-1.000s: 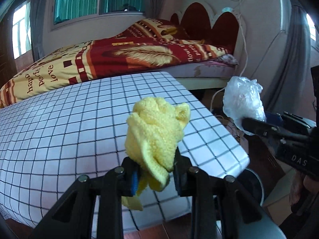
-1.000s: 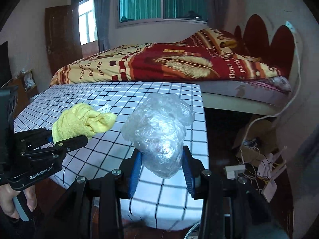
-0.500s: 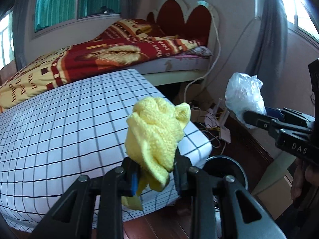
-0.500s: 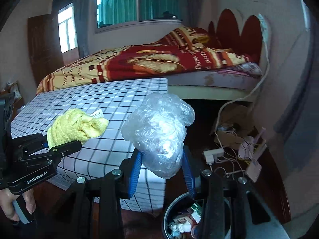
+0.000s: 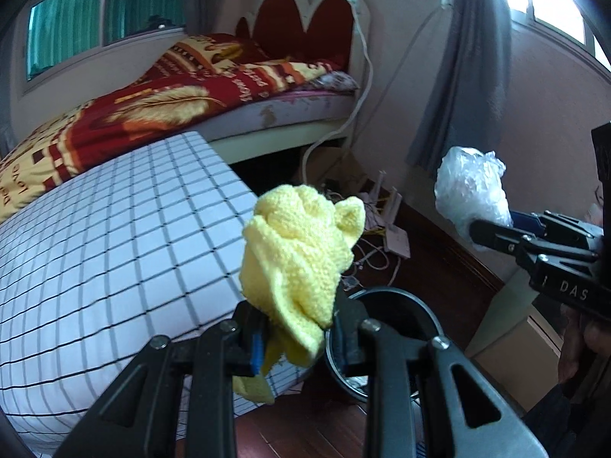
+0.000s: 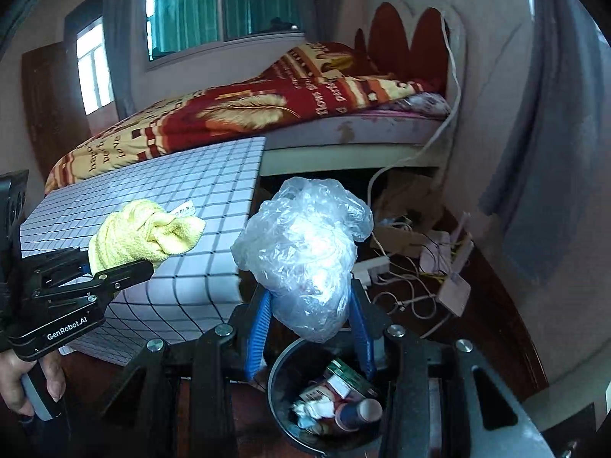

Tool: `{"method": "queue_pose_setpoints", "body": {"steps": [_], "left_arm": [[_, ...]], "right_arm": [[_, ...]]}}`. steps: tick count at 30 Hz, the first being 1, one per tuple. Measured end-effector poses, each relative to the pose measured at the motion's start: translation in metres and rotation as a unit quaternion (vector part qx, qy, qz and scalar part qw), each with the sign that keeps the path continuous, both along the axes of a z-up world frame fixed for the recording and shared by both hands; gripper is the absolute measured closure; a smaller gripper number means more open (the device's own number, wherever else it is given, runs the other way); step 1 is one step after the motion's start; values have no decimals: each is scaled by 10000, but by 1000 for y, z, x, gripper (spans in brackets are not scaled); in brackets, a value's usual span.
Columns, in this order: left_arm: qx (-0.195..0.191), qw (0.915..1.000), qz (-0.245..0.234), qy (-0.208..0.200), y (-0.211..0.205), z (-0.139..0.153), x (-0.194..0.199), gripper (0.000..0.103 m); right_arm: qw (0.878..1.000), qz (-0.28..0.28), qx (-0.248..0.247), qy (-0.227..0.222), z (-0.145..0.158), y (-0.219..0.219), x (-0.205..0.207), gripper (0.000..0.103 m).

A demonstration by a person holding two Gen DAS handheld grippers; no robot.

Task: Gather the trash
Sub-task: 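Carry the yellow cloth and clear plastic bag over the black bin, then open both tools over the bin, dropping the cloth and plastic bag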

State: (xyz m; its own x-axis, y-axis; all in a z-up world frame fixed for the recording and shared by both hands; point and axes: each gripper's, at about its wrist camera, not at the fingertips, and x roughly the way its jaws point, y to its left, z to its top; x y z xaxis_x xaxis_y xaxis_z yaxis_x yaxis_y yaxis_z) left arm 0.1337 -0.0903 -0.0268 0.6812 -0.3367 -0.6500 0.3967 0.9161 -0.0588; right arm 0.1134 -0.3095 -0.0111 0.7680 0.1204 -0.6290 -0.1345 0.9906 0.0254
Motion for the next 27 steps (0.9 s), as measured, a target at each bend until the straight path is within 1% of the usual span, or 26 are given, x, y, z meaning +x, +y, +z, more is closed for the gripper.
{"method": "queue_pose_setpoints", "body": {"steps": [4,8,12,15,21,23,25,26,27], "left_arm": [[30,9999,-148,5,-21,-10,-4,74],[18,9995,-305,112,-40,-26,-7,74],[143,9977,-498,434,-61,-53,-7,74],[235,9949,-666,721,-74,-73,-4,74],[301,9892,-886,1128,-92,-107,3,74],[316,9863,-925,1329,-97,-119,11,74],[395,9840,-976,1436,-101,-132,15,74],[405,9834,-987,1468,-102,-136,14,73],[370,9826,-1017,1510,-103,-141,15,67]], "right_arm": [[9999,-137,-6,77,-13,-22,-10,62],[9997,-195,-16,174,-32,-41,-18,62],[9988,-137,-58,476,-63,-57,-20,62],[9963,-89,-135,846,-93,-67,-18,62],[9923,62,-132,1231,-134,-76,-10,62],[9908,129,-148,1338,-146,-77,-4,61],[9891,248,-190,1438,-157,-75,3,61],[9881,311,-244,1489,-163,-73,5,61],[9867,389,-282,1556,-170,-72,7,58]]}}
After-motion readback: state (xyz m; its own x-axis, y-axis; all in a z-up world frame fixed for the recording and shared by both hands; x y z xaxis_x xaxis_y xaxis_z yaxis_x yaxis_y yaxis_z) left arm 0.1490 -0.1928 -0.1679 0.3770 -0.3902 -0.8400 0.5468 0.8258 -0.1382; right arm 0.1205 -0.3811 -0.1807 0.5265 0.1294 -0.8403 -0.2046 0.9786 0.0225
